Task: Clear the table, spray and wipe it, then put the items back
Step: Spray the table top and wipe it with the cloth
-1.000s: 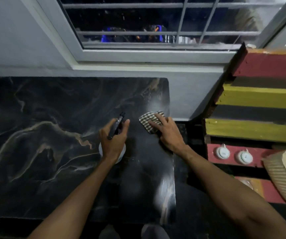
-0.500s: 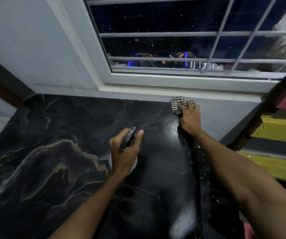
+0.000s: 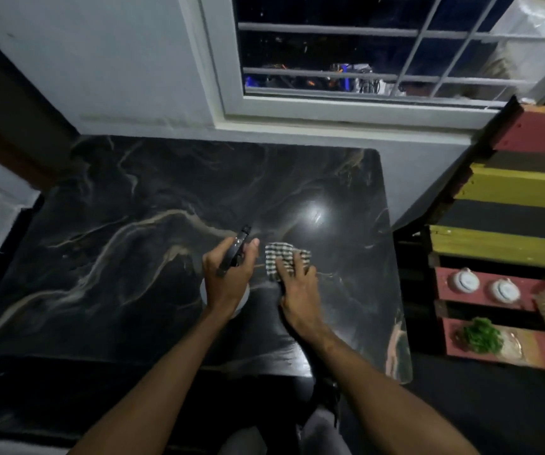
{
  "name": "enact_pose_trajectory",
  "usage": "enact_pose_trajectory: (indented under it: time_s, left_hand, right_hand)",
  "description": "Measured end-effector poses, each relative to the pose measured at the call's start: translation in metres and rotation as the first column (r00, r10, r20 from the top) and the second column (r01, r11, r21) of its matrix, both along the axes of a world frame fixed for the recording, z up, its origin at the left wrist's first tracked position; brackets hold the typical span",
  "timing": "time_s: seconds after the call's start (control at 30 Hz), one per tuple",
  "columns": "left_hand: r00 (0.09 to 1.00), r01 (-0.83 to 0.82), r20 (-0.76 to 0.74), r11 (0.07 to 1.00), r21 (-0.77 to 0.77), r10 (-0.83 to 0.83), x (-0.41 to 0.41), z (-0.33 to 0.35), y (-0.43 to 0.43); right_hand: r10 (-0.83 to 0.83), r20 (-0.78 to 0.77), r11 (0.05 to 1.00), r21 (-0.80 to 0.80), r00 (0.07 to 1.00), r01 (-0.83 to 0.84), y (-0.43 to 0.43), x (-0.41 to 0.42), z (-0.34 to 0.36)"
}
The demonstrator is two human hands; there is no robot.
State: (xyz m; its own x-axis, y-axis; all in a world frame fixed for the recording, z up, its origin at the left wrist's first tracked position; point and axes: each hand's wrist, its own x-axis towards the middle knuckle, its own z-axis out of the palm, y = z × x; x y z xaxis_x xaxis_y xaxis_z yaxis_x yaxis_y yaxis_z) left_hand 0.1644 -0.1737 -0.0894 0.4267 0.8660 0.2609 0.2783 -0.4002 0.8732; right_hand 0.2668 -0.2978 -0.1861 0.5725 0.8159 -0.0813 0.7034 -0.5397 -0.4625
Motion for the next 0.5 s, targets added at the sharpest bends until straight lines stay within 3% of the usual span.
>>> enact_pose_trajectory:
  time_s: [0.03,0.17,0.3,0.4,0.5]
  left_hand:
    - [1.0,-0.016,-0.004,1.0,-0.006,0.016,-0.019,0.0,0.006]
    - [0.994,-0.108,-0.024,0.994,-0.011,0.107,-0.076,0.003,0.029]
    - [0.98,-0.197,-0.018,0.98,0.025,0.198,-0.142,0.009,0.051]
    - [0.965,-0.258,-0.034,0.964,0.057,0.26,-0.178,0.008,0.059]
    - [0.965,-0.259,-0.031,0.963,0.067,0.262,-0.195,0.007,0.057]
  right_hand:
    - [0.016,0.002,1.0,0.01,1.0,-0.016,0.009,-0.017,-0.001]
    - [-0.218,-0.066,0.976,0.016,0.974,0.219,0.052,-0.042,0.003]
    - [0.146,0.01,0.989,0.016,0.989,-0.146,0.096,-0.105,0.005]
    - [0.191,-0.032,0.982,0.02,0.981,-0.19,0.103,-0.155,0.004]
    - [0.52,0.033,0.854,0.01,0.853,-0.521,0.065,-0.185,0.004]
